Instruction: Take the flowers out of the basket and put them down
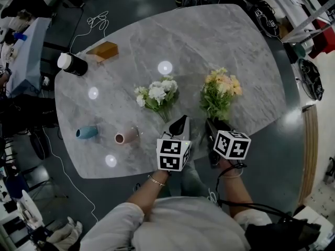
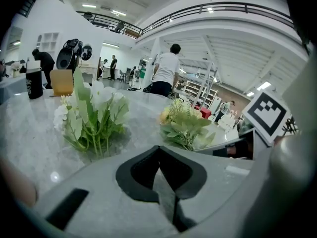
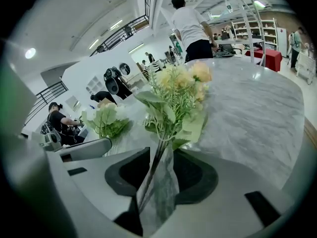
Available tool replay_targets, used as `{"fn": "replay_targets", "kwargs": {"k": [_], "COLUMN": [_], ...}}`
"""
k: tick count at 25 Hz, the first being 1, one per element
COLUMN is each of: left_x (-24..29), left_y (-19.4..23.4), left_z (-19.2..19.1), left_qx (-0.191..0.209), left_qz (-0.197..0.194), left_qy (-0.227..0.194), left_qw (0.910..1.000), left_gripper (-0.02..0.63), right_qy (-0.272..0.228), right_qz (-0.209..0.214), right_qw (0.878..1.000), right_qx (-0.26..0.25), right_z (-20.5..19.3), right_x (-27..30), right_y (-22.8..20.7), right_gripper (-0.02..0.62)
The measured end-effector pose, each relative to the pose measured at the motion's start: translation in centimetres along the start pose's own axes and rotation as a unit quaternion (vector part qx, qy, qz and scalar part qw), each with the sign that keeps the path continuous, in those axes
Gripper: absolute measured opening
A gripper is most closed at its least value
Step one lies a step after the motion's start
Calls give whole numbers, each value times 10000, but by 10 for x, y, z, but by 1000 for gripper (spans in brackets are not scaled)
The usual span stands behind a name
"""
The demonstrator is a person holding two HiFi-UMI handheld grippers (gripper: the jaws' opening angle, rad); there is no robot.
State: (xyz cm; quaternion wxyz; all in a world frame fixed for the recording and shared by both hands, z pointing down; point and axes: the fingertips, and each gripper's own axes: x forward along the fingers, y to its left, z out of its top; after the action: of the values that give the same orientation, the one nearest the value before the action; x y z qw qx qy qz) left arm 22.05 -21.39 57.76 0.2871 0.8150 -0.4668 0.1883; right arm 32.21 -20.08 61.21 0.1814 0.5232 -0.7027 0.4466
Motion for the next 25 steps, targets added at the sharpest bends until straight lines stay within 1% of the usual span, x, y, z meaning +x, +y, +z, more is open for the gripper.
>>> {"fn": "replay_targets", "kwargs": {"k": [7, 12, 16, 20, 22, 25], "left_x": [-9, -23, -39, -59, -69, -84], "left_y": [-2, -3, -2, 2, 4, 7], "left_z": [-1, 1, 1, -2, -2, -1], "left_qx": [36, 54, 78, 234, 246, 320], "left_qz": [-96, -160, -189, -172, -154, -123], "left_qy": [-49, -131, -216, -226, -272, -363], "left_qw": [9999, 9998, 9996, 9993, 9992, 9988], "left_gripper": [11, 11, 11, 11, 11, 11], "right_qy": [42, -34, -281, -557, -665, -856], "right_qz": [-103, -162, -195, -273, -298, -257], "right_qw": [9997, 9996, 9992, 9979, 9972, 9959], "right_qx": [207, 220, 206, 179, 161, 114], "right_z": [-15, -20, -20, -19, -19, -16], "right_x": [-10, -21, -33, -46, -53, -60], "right_y": [3, 11, 24, 41, 49, 63], "right_gripper": [118, 118, 118, 117, 117, 106]}}
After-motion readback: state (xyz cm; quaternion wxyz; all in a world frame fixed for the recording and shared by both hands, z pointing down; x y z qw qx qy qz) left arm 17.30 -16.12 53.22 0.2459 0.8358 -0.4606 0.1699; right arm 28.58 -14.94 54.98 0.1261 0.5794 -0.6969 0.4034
